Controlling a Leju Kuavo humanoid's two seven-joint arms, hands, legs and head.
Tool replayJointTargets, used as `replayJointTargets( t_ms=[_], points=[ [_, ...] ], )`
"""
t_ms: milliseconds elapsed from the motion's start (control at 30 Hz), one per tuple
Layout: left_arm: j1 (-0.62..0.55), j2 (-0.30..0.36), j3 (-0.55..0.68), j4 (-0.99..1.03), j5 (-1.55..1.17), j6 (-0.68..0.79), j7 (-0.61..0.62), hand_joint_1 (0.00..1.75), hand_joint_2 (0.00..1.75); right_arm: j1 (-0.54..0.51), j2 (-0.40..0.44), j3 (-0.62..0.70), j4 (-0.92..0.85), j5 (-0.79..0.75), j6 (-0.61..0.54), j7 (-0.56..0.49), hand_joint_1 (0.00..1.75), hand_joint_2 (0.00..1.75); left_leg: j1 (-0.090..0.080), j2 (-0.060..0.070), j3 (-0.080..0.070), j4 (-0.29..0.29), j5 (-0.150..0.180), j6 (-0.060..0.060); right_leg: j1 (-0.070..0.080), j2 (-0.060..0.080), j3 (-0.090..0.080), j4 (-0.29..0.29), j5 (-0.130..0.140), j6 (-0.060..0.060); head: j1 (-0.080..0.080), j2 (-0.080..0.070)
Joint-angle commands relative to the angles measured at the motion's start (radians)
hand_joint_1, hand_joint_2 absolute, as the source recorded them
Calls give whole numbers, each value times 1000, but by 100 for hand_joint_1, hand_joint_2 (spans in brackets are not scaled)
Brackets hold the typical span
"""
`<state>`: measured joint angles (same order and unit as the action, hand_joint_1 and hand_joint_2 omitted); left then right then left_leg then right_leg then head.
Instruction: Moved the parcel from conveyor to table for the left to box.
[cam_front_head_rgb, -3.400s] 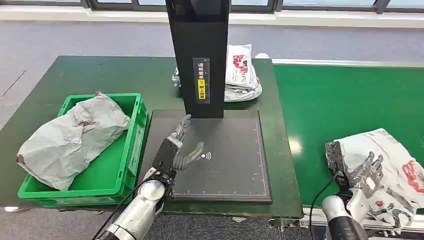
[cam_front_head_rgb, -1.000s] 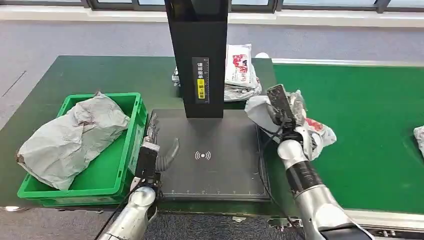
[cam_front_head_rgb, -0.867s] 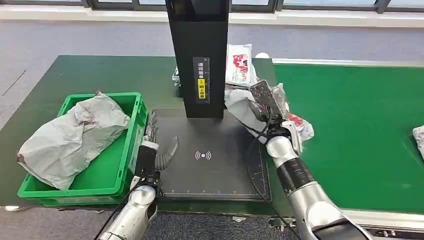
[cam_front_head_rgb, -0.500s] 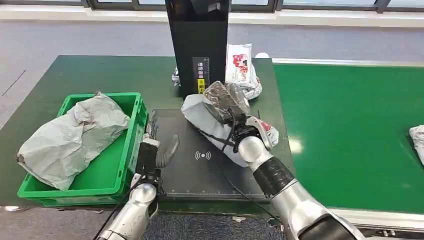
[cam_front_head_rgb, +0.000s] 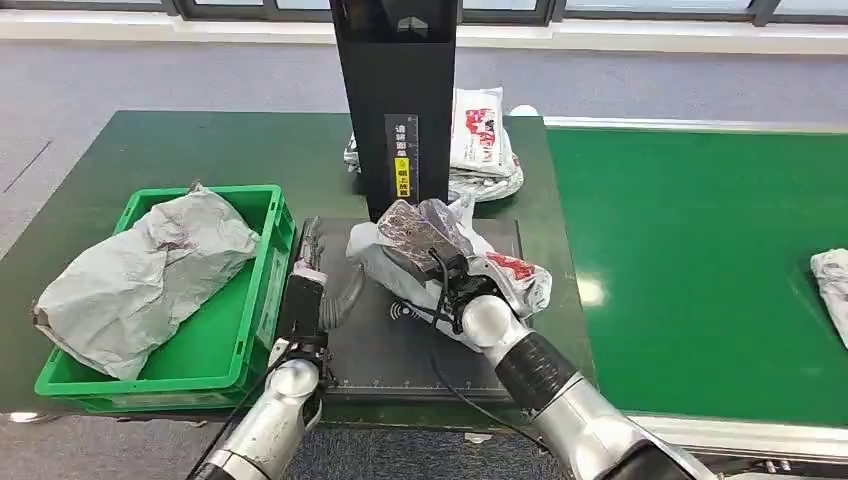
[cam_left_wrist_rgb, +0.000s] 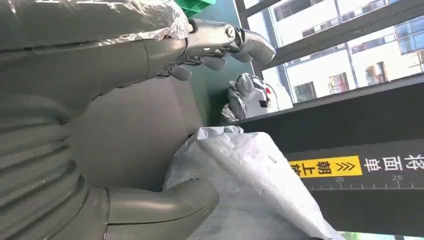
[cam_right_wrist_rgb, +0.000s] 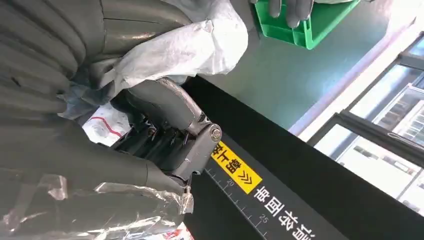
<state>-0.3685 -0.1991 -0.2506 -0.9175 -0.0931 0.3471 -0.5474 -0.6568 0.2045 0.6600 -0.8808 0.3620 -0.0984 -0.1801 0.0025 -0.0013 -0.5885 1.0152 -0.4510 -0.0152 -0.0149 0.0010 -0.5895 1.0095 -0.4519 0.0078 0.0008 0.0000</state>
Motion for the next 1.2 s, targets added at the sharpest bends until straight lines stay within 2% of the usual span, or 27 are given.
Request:
replayJointTargets(
  t_ms=[33, 67, 100, 367, 467, 833, 1033, 1200],
  points=[
    [-43, 13, -35, 66, -5, -7, 4, 0, 175, -29, -23, 80, 55, 13, -2, 20, 0, 175, 1, 0, 2, -2, 1, 0, 1, -1, 2, -3, 1, -1, 0, 0],
    [-43, 13, -40, 66, -10, -4, 6, 0, 175, -17, -28, 67, 48, 6, -6, 17, 0, 175, 0, 0, 1, -1, 0, 0, 0, 0, 1, -1, 0, 0, 0, 0],
    [-43, 13, -40, 67, -10, -2, 7, 0, 175, -6, -29, 49, 44, -16, 1, 16, 0, 0, 1, 0, 2, -2, 1, 0, 1, -1, 2, -2, 1, -1, 0, 0],
    [-33, 23, -42, 74, 2, 7, -4, 0, 175, 117, -82, -106, -83, -270, 38, -104, 0, 0, 1, -3, 1, -2, 1, 0, 1, -4, 3, -3, 0, 0, 0, 0],
    [-32, 22, -47, 77, 7, 3, -12, 0, 175, 108, -96, -119, -71, -367, 96, -97, 0, 0, 1, -4, 1, -2, 1, 0, 1, -4, 3, -4, 0, -1, 0, 0],
    [-27, 18, -49, 67, 4, 10, -5, 0, 175, 86, -91, -123, -61, -390, 66, -100, 0, 0, 1, -1, 0, -1, 1, 0, 1, -1, 1, -1, 0, -1, 0, 0],
    [-40, 10, -60, 72, 1, 1, 3, 0, 175, 138, -120, -157, -133, -424, 19, -112, 0, 0, 1, -3, 0, -1, 1, 0, 1, -3, 1, -2, 0, 0, 0, 0],
    [-28, 12, -65, 51, -3, 3, 2, 0, 175, 157, -131, -212, -171, -414, -87, -138, 0, 0, 0, -2, 0, 0, 1, 0, 0, -3, 1, -1, 0, 0, 0, 0]
  ],
)
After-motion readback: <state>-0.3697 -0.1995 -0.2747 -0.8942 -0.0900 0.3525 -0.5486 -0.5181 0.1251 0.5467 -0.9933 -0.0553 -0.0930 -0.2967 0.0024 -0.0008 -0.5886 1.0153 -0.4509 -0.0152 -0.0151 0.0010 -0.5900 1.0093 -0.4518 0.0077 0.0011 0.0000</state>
